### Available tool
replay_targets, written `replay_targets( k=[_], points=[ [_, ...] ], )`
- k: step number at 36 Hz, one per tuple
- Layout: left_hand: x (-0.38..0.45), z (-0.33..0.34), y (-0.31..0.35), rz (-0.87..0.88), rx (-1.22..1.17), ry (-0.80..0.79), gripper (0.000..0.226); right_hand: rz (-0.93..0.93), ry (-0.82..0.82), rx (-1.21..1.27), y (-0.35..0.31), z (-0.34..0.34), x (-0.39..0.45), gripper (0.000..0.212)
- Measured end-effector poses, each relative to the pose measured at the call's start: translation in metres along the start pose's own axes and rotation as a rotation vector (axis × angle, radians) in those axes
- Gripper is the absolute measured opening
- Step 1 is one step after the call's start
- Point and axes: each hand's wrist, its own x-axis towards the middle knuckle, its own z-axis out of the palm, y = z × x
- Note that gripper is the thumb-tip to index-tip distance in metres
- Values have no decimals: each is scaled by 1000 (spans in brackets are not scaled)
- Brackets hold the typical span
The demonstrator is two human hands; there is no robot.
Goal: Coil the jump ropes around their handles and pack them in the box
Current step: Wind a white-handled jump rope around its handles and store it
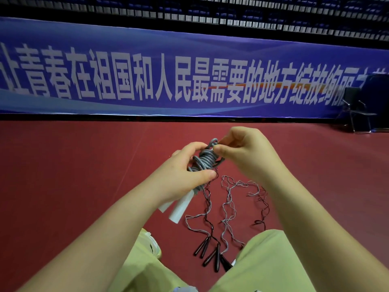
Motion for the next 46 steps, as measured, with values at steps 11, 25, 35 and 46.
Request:
replay_targets(
  k=[11, 25, 35, 46],
  points=[
    [-3, 4, -3, 0, 45, -91, 67, 81, -98, 127, 15, 8, 1, 14],
    [-9, 3, -12, 25, -171, -208, 57, -36, -179, 46, 17, -7, -6, 14],
    [-5, -6, -5, 76, -213, -201, 57, -159, -90, 82, 19, -8, -8, 11],
    [-8, -3, 4, 87, -340, -231, 52, -197, -13, 284, 24, 0, -14, 17]
  ],
)
